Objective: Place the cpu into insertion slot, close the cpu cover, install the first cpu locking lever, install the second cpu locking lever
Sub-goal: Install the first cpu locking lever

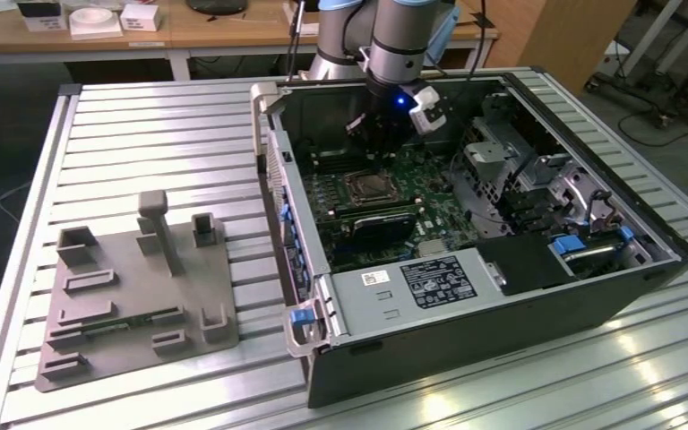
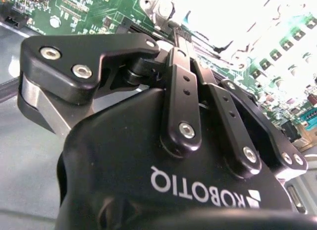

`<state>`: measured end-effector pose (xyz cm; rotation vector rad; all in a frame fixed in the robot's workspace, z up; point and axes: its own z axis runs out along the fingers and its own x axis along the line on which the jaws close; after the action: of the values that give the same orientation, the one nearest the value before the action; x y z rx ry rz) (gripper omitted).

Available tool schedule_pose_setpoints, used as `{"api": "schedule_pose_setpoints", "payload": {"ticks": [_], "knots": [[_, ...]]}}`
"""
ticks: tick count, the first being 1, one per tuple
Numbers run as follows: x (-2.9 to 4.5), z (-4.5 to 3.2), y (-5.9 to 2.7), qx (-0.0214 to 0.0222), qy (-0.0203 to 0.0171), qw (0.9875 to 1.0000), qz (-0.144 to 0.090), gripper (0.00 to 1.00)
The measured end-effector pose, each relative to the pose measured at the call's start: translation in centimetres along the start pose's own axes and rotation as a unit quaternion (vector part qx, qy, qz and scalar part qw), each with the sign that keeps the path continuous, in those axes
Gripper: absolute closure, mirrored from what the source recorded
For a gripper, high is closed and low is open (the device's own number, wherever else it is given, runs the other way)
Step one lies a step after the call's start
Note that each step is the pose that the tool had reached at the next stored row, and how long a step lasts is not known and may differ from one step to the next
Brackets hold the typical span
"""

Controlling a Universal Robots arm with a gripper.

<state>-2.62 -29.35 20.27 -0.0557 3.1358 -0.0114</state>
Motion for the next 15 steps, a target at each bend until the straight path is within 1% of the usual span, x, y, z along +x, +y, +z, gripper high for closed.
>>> {"api": "schedule_pose_setpoints", "payload": {"ticks": [8,15], "knots": [[0.00,-0.01,-0.01,0.0002,0.0001,1.0000,0.000,0.90],[0.00,0.23,-0.01,0.0011,0.0001,1.0000,0.000,0.90]]}}
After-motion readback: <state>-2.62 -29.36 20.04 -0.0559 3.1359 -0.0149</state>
